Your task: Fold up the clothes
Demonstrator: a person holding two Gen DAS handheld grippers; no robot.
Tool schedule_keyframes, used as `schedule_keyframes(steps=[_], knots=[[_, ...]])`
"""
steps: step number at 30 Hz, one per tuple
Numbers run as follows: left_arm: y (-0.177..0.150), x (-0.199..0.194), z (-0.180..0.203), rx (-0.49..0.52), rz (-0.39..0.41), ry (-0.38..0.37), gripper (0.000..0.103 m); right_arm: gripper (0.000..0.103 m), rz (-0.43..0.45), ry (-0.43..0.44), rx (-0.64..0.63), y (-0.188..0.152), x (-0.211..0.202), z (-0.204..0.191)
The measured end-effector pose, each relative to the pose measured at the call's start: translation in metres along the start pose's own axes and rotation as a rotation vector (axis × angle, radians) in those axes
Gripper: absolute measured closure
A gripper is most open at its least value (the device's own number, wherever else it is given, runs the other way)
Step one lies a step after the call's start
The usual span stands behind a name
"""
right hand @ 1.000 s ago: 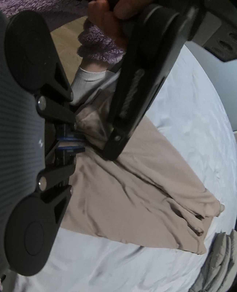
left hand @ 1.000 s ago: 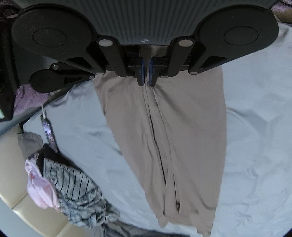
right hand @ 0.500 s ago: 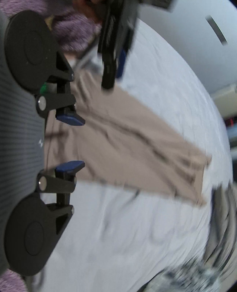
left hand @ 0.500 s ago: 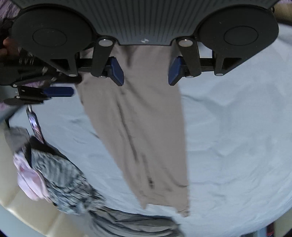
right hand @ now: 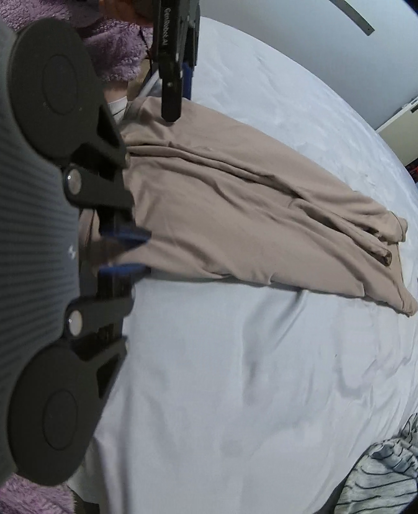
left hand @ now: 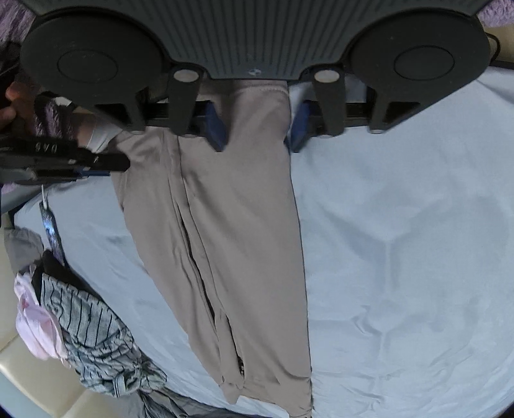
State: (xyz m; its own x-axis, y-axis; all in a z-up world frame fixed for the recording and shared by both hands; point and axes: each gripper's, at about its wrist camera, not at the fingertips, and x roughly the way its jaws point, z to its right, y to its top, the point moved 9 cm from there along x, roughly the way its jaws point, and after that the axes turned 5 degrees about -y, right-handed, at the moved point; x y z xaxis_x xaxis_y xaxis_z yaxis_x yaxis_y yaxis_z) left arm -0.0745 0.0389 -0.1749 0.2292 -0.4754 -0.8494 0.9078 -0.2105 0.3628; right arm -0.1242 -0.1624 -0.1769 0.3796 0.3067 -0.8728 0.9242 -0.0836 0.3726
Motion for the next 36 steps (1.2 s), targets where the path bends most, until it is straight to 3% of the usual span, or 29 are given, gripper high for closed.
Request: schedule_keyframes(steps=[1,3,8,12,14,15,16,17,18,23,28,29,31,32,34,36], knots=[[-0.001,-0.001,0.001,0.006,-0.005,-0.003,0.083,0.098,-0.004,0.004,0.004,-0.001,-0.002,0.0],[-0.002,-0.004,0.004,0.008,-0.003,-0.018,0.089,0.099,-0.008,0.02,0.006,-0.005,-0.009,-0.003],[-0.002,-0.008,0.009,-0.008,-0.002,-0.062,0.09,0.099,-0.047,0.089,-0.024,-0.017,-0.018,-0.019],[-0.005,-0.005,0.006,-0.001,-0.02,0.003,0.089,0.098,-0.117,0.043,-0.013,-0.028,-0.009,-0.014],[-0.006,-0.006,0.005,0.0,-0.021,0.03,0.076,0.093,-0.09,0.014,0.003,-0.025,-0.012,-0.01],[-0.007,-0.007,0.005,0.002,-0.018,0.036,0.059,0.091,-0.078,0.002,0.01,-0.023,-0.013,-0.008],[-0.008,-0.008,0.005,0.005,-0.015,0.041,0.049,0.082,-0.067,-0.01,0.016,-0.021,-0.014,-0.006],[-0.008,-0.008,0.005,0.009,-0.014,0.047,0.049,0.057,-0.055,-0.022,0.023,-0.019,-0.016,-0.004],[-0.008,-0.007,0.005,0.014,-0.017,0.053,0.049,0.049,-0.043,-0.034,0.029,-0.018,-0.017,-0.001],[-0.009,-0.001,0.004,0.016,-0.03,0.055,0.05,0.056,-0.012,-0.051,-0.003,-0.009,-0.007,-0.005],[-0.009,0.005,0.002,0.02,-0.044,0.058,0.055,0.059,-0.035,-0.046,-0.003,-0.005,0.011,-0.004],[-0.009,0.006,0.003,0.025,-0.048,0.058,0.057,0.067,-0.041,-0.039,-0.005,-0.006,0.011,-0.005],[-0.01,0.007,0.004,0.034,-0.055,0.059,0.071,0.087,-0.063,-0.001,-0.001,-0.01,0.01,-0.008],[-0.01,0.007,0.005,0.037,-0.059,0.056,0.074,0.091,-0.07,0.01,0.002,-0.012,0.009,-0.008],[-0.011,0.006,0.007,0.033,-0.069,0.034,0.096,0.094,-0.074,0.018,-0.001,-0.012,0.008,-0.009],[-0.011,0.003,0.01,0.027,-0.076,0.0,0.097,0.096,-0.069,0.031,0.002,-0.011,0.002,-0.01]])
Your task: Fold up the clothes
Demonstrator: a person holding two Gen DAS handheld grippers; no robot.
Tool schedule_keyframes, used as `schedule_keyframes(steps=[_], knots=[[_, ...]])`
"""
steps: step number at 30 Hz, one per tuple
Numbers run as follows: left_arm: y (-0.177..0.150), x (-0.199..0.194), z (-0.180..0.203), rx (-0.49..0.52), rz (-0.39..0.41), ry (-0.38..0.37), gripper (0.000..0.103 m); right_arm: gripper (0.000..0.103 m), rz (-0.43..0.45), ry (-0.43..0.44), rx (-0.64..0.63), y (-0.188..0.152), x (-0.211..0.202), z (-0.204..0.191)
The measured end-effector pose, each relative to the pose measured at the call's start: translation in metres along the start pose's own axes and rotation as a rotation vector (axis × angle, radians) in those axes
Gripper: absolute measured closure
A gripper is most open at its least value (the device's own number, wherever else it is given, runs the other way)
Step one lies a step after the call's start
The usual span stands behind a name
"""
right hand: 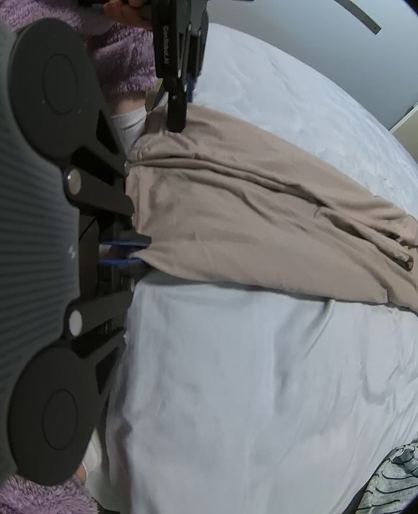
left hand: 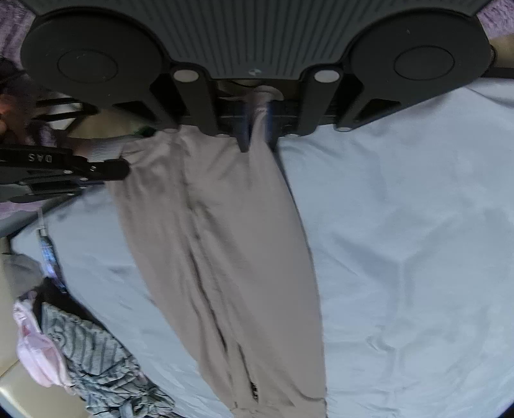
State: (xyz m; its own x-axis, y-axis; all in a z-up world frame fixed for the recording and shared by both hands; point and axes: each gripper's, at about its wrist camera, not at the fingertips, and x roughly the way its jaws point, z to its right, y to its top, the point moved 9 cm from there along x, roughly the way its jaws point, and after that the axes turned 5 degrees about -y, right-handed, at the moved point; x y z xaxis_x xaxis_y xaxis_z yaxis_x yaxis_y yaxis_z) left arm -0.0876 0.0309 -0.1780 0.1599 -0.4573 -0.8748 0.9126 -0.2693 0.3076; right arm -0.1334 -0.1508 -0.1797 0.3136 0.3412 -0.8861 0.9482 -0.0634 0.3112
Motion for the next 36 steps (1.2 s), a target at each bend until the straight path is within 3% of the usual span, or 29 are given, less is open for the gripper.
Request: schedule_keyframes(steps=[7,11,14,19,23,31,36], knots=[[0.017,-0.022,0.013,-0.05,0.051,-0.195,0.099,0.097,0.041,0.085,0.034,0.014,-0.024,-0.008],[0.041,-0.042,0.014,-0.085,0.111,-0.303,0.099,0.098,0.077,0.146,0.064,0.037,-0.041,-0.01],[0.065,-0.057,0.006,-0.11,0.161,-0.342,0.099,0.098,0.11,0.172,0.075,0.061,-0.054,-0.007],[0.114,-0.065,-0.019,-0.153,0.22,-0.328,0.099,0.098,0.171,0.143,0.06,0.114,-0.058,0.007],[0.145,-0.049,-0.041,-0.192,0.221,-0.295,0.099,0.098,0.183,0.123,0.071,0.147,-0.045,0.023],[0.177,-0.01,-0.076,-0.266,0.226,-0.262,0.099,0.098,0.171,0.13,0.155,0.188,0.002,0.049],[0.188,0.001,-0.085,-0.308,0.305,-0.261,0.099,0.098,0.192,0.126,0.195,0.201,0.014,0.057]])
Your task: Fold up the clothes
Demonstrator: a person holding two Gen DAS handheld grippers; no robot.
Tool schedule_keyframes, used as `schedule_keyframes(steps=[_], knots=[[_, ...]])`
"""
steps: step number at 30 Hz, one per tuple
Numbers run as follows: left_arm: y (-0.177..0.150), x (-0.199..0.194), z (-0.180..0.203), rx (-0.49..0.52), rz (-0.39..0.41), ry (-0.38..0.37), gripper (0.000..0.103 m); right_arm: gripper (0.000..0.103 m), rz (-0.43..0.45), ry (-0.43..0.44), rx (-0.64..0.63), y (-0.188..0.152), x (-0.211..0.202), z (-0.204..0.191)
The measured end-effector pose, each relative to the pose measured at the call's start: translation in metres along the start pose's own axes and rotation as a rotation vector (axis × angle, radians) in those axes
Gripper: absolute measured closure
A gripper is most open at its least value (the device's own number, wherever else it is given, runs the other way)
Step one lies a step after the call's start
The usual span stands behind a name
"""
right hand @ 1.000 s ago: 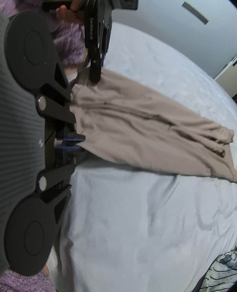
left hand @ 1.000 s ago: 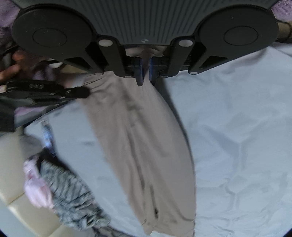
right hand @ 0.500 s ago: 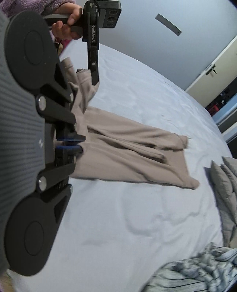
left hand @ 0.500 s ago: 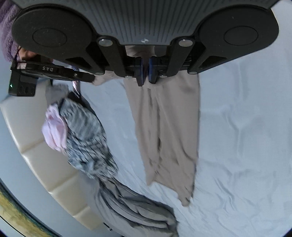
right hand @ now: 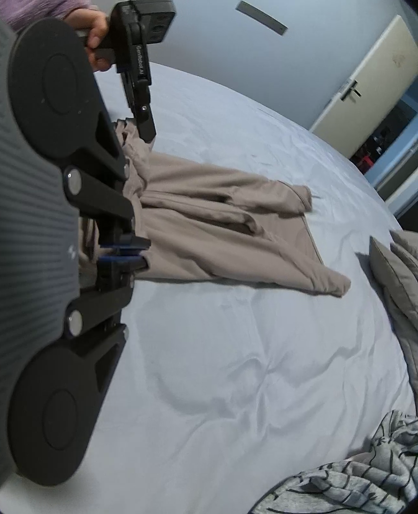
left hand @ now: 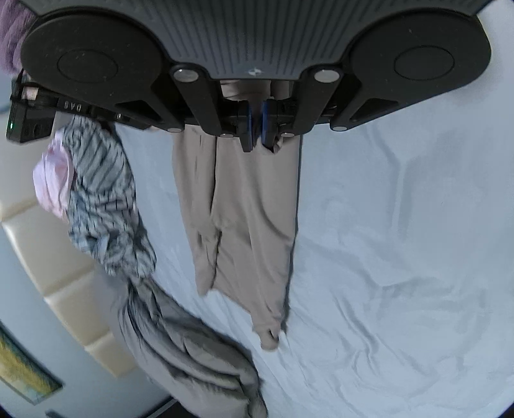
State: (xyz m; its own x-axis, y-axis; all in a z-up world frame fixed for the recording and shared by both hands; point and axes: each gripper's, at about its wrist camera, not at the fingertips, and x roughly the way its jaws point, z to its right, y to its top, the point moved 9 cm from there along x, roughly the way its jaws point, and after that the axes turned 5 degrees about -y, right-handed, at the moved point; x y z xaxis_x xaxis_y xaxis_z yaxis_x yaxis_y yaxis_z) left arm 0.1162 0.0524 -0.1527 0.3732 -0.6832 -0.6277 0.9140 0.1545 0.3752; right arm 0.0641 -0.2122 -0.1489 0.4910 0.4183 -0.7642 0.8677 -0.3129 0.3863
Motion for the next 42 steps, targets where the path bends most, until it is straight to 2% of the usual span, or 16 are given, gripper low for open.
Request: schedule_keyframes(steps=[4,9,10,11,12,13,14,18,20,21,23,25,28,33,38,42], knots=[[0.011,0.004,0.0,-0.013,0.061,0.004,0.099,0.098,0.056,-0.012,0.013,0.015,0.002,-0.001],[0.011,0.013,-0.008,-0.072,0.056,0.032,0.097,0.092,0.034,-0.051,0.001,0.012,0.013,0.0],[0.012,0.011,-0.007,-0.073,0.066,0.031,0.089,0.09,0.039,-0.056,0.0,0.013,0.011,0.0],[0.013,0.008,-0.006,-0.071,0.078,0.031,0.083,0.082,0.047,-0.059,-0.001,0.014,0.008,0.0],[0.015,0.004,-0.005,-0.065,0.1,0.039,0.064,0.072,0.056,-0.062,-0.001,0.015,0.006,0.0],[0.017,-0.002,-0.004,-0.057,0.129,0.058,0.043,0.053,0.069,-0.064,-0.002,0.017,0.002,0.0],[0.019,-0.007,-0.003,-0.048,0.159,0.08,0.041,0.054,0.083,-0.066,-0.004,0.018,-0.001,-0.001],[0.021,-0.022,0.013,0.007,0.205,0.094,0.043,0.055,0.123,-0.07,-0.058,0.018,-0.014,-0.013],[0.013,-0.026,0.032,0.081,0.18,0.062,0.059,0.064,0.14,-0.058,-0.129,0.013,-0.023,-0.026],[0.008,-0.027,0.043,0.125,0.164,0.05,0.07,0.067,0.145,-0.05,-0.173,0.008,-0.027,-0.035],[-0.009,-0.024,0.059,0.225,0.117,0.062,0.074,0.079,0.155,-0.044,-0.265,-0.002,-0.033,-0.05],[-0.025,-0.021,0.072,0.306,0.072,0.082,0.08,0.086,0.148,-0.049,-0.324,-0.014,-0.034,-0.059],[-0.046,-0.007,0.079,0.349,0.007,0.102,0.084,0.091,0.115,-0.04,-0.359,-0.029,-0.029,-0.067],[-0.079,0.013,0.08,0.394,-0.091,0.139,0.084,0.091,0.048,-0.059,-0.394,-0.05,-0.011,-0.071],[-0.082,0.028,0.064,0.385,-0.108,0.199,0.084,0.091,-0.004,-0.102,-0.372,-0.055,0.01,-0.058],[-0.074,0.039,0.059,0.376,-0.099,0.219,0.084,0.091,-0.005,-0.124,-0.348,-0.046,0.022,-0.051]])
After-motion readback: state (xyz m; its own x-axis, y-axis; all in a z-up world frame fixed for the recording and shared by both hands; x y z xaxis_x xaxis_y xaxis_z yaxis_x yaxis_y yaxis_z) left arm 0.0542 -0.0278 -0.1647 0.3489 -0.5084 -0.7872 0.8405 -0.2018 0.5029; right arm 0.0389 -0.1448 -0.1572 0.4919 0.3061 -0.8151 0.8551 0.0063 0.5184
